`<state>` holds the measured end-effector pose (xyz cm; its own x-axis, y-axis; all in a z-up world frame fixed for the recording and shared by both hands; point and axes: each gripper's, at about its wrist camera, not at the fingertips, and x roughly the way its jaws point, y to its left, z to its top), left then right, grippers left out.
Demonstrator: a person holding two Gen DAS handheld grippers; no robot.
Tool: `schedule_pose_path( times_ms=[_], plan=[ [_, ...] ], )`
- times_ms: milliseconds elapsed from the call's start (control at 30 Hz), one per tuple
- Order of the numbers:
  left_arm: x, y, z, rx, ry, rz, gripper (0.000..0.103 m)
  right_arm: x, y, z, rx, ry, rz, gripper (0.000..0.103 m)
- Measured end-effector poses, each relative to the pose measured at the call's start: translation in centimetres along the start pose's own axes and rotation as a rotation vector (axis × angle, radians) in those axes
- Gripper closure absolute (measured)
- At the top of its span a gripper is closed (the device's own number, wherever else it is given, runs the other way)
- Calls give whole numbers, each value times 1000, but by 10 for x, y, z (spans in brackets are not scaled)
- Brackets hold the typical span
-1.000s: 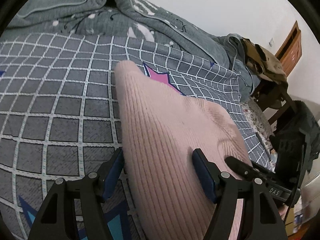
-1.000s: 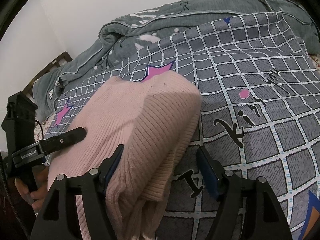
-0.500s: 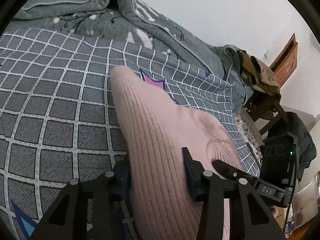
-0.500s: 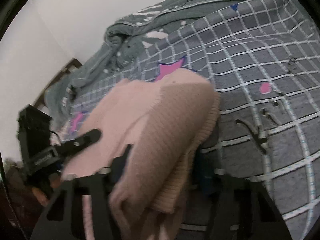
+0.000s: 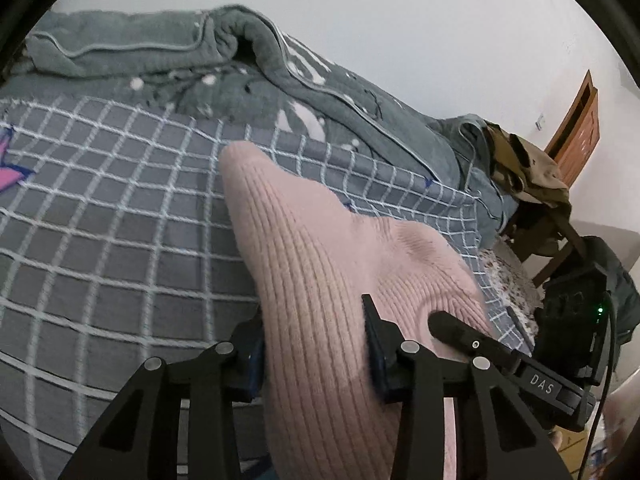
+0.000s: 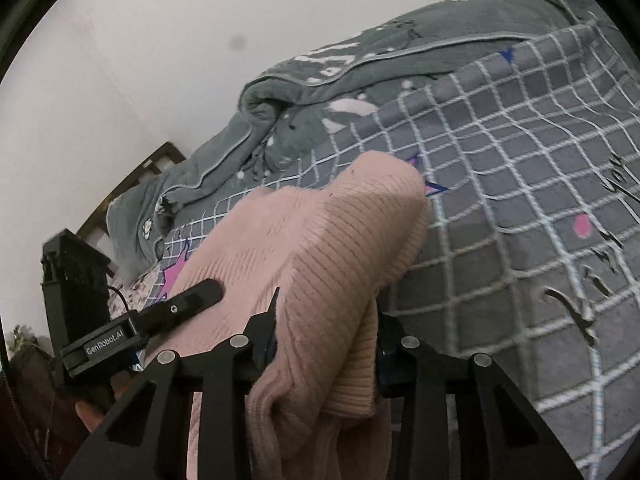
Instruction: Fold small clothes
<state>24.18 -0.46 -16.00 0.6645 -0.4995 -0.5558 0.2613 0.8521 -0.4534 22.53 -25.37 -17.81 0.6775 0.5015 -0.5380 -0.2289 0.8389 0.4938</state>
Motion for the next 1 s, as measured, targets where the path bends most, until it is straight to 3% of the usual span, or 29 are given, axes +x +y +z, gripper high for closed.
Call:
schedule_pose_path(
  times_ms=[400, 667, 1000],
  plan=[
    [-17, 34, 22, 32, -30, 82, 64, 36, 43, 11, -54, 19, 22, 69],
    [-20, 64, 34, -13, -34, 92, 64, 61, 72, 21, -112, 34, 23, 69],
    [2, 75, 38, -43, 4, 69, 62, 70, 69, 24, -122, 29, -11, 69]
  ],
)
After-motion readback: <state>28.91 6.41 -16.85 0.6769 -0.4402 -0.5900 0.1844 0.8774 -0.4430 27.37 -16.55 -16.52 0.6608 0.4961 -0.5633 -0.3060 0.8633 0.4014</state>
